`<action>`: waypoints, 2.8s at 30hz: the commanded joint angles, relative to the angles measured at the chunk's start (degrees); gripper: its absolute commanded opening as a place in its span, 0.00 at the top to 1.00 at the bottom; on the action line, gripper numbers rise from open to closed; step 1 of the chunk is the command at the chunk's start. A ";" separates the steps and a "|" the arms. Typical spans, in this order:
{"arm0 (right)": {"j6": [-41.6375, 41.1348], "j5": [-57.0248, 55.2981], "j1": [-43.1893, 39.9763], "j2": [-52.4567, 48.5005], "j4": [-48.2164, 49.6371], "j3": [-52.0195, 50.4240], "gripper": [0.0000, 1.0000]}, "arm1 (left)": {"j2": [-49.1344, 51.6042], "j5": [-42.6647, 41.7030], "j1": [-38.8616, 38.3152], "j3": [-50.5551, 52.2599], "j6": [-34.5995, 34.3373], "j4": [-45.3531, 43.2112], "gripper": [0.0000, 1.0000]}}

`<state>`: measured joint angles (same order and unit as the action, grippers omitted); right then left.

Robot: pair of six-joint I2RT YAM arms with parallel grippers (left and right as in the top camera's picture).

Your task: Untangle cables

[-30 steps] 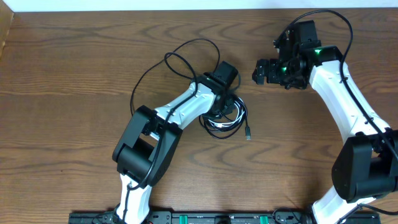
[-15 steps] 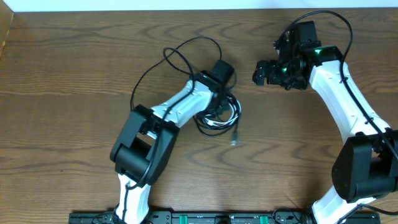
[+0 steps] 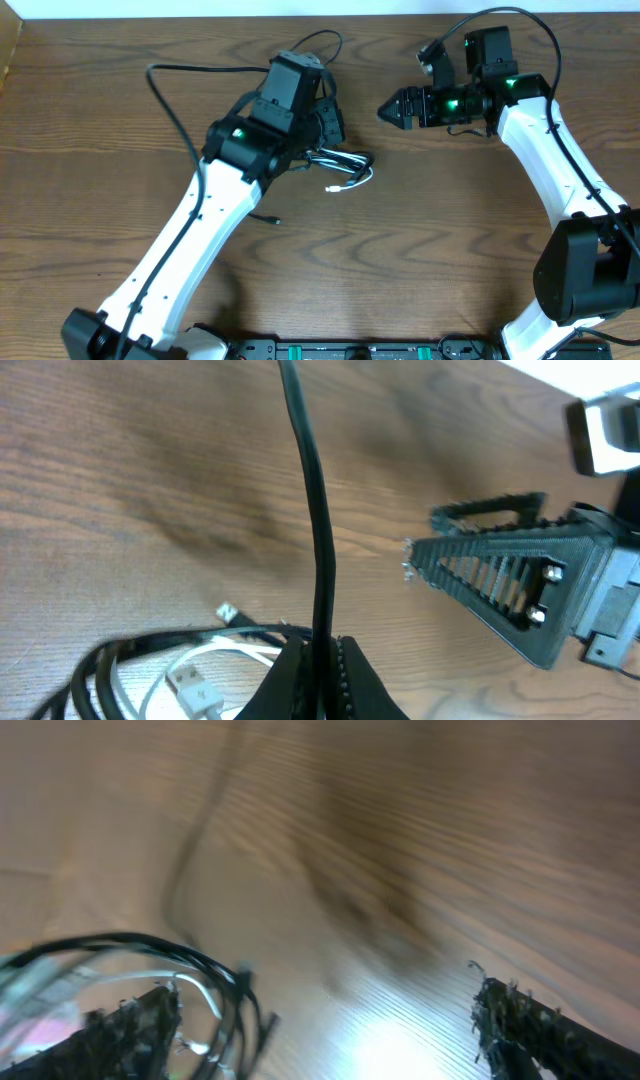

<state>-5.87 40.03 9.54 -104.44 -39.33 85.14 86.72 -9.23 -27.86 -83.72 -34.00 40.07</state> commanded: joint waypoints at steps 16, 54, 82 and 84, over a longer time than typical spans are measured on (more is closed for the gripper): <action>18.03 19.54 1.14 1.20 -0.02 0.90 0.16 | -0.15 -0.94 3.74 -0.37 1.46 -0.04 0.93; 38.91 27.65 5.75 1.20 -5.53 0.87 0.52 | -0.13 -12.66 3.96 -0.35 3.76 3.17 0.93; 46.62 25.44 11.26 -1.33 -13.00 0.57 0.91 | -0.13 -12.83 3.96 -0.35 3.78 3.17 0.93; 46.53 25.49 10.82 -1.33 -12.94 0.57 0.99 | -0.13 -12.79 3.96 -0.35 3.78 3.17 0.93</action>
<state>40.12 64.60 20.86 -105.30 -52.34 85.14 86.59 -21.12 -24.14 -83.72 -31.11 43.40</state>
